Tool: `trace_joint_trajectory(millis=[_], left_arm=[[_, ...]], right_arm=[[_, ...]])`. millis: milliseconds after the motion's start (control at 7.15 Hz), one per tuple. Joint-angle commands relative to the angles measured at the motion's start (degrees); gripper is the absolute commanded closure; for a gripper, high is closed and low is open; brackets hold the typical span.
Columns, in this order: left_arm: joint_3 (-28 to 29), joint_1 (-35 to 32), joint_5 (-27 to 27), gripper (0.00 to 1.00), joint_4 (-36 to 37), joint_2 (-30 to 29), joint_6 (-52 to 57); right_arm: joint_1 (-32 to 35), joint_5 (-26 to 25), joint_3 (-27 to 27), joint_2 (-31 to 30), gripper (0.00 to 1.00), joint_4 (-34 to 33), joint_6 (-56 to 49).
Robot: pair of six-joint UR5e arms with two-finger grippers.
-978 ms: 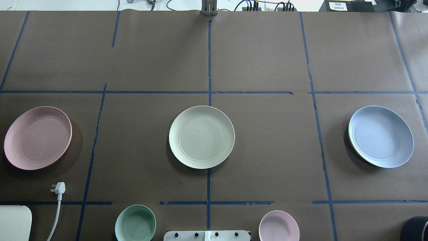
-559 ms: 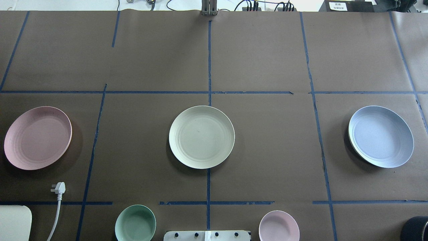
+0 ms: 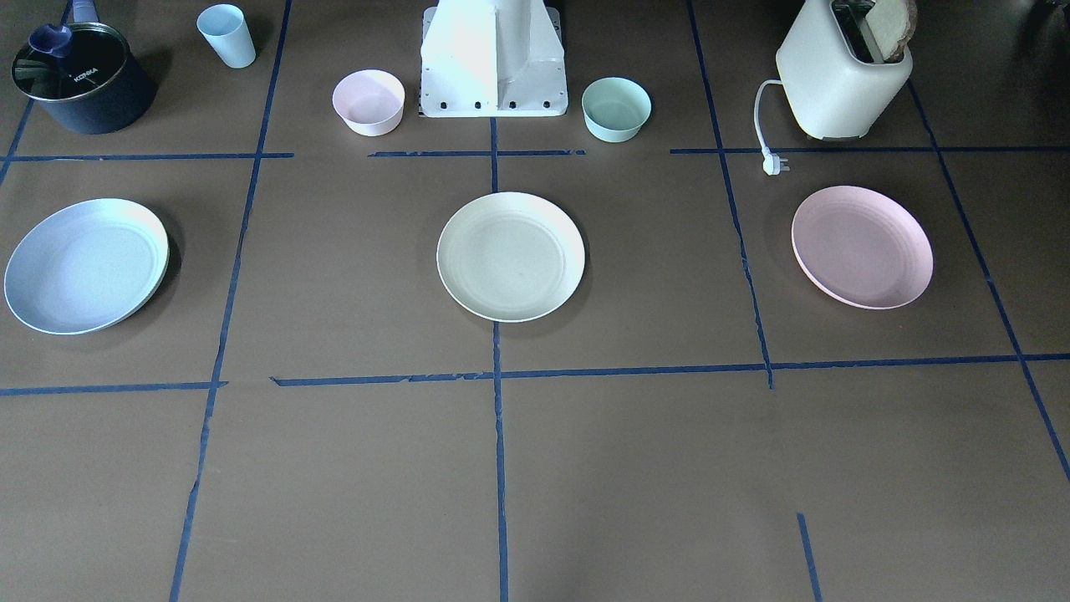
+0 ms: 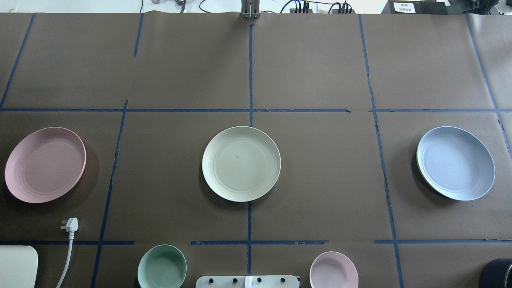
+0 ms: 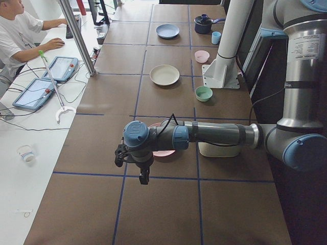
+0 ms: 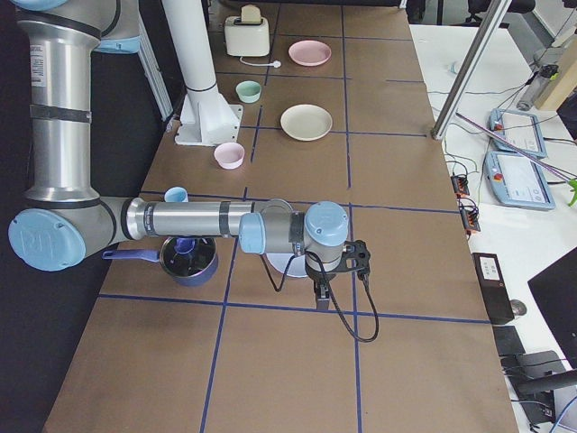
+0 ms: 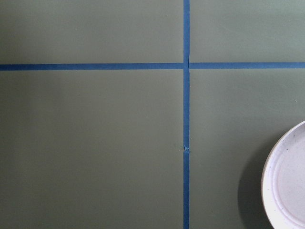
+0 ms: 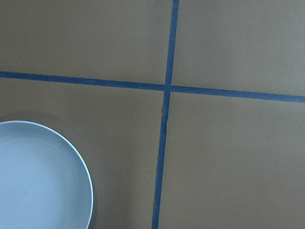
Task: Stack three plates with pink and blue
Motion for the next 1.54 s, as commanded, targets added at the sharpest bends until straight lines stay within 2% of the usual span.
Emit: trace_joint_trajectory(millis=[0, 140, 280, 419, 559, 699, 839, 1118, 1398], left_arm=[[-0.4, 1.0, -0.2, 0.0, -5.8, 1.7, -0.2], [-0.7, 2.3, -3.7, 0.0, -8.8, 4.5, -0.7], [-0.9, 5.1, -6.6, 0.0, -9.2, 4.6, -6.4], [-0.7, 10.0, -6.2, 0.0, -13.5, 4.5, -14.6], [0.0, 17.0, -5.9, 0.0, -23.0, 4.5, -24.3], [2.2, 22.1, -3.0, 0.0, -31.1, 4.0, -32.0], [5.8, 24.1, -1.6, 0.0, -35.9, 2.7, -36.0], [13.0, 24.4, -1.6, 0.0, -39.3, -1.8, -36.7], [15.5, 25.4, -1.7, 0.07, -39.6, -2.7, -36.6]], right_arm=[[-0.4, 0.0, -0.6, -0.6, 0.0, 0.2, 0.1], [-0.6, -0.1, -0.8, -0.5, 0.0, 0.2, 0.1], [-0.6, 0.2, -0.7, -0.5, 0.0, 0.2, 0.1], [-0.8, 0.7, -0.7, -0.5, 0.0, 0.2, 0.1], [-0.8, 1.6, -0.5, -0.2, 0.0, 0.3, 0.1], [-1.2, 1.6, -0.4, -0.1, 0.0, 0.3, 0.1], [-1.2, 1.7, -1.1, -0.2, 0.0, 0.3, 0.0], [-2.2, 1.7, -1.2, -0.1, 0.0, 0.2, 0.5], [-3.3, 1.8, -1.5, -0.1, 0.0, 0.2, 0.5]])
